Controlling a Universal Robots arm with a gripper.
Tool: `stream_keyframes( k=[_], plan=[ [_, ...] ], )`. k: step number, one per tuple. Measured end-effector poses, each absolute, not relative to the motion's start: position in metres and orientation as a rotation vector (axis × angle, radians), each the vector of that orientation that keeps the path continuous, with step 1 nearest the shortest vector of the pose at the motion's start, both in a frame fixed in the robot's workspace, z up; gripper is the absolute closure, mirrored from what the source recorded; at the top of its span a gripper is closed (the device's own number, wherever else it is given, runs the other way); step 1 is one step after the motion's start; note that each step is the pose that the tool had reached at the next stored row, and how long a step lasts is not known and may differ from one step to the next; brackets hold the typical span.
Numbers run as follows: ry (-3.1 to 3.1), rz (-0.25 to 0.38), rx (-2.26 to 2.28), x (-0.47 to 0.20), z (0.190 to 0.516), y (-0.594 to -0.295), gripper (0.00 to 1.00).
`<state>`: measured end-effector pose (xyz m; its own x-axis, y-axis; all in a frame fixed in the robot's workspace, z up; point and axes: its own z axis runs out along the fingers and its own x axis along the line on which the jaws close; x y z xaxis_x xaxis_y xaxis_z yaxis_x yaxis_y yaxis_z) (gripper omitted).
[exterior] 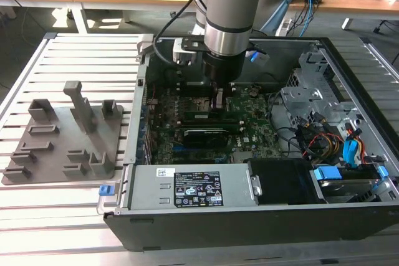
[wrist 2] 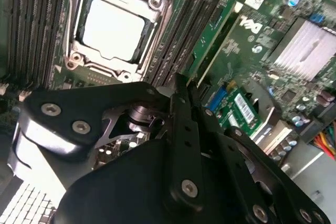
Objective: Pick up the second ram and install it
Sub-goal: 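Insert the second ram into the second slot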
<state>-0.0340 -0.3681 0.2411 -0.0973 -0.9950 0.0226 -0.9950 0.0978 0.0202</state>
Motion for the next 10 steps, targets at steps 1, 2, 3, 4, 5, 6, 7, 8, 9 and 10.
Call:
stream_keyframes(
  k=[1,2,3,4,5,6,7,8,9,10],
  plan=[
    [-2.308,-0.007,2.093,-0.035,0.2409,-0.3681,0.86],
    [-2.309,-0.01,2.094,-0.0358,0.2403,-0.3681,0.86],
    [-2.309,-0.01,2.094,-0.0362,0.239,-0.3681,0.86],
    [-2.309,-0.01,2.094,-0.0362,0.2378,-0.3681,0.86],
    [-2.309,-0.01,2.094,-0.0362,0.2368,-0.3681,0.86],
    [-2.308,-0.01,2.095,-0.0362,0.236,-0.3681,0.86],
    [-2.306,-0.01,2.098,-0.0363,0.2354,-0.3681,0.86],
    [-2.299,-0.01,2.105,-0.0363,0.2343,-0.3681,0.86],
    [-2.293,-0.01,2.112,-0.0363,0.2336,-0.3682,0.86],
    [-2.291,-0.01,2.114,-0.0363,0.231,-0.3681,0.86]
  ],
)
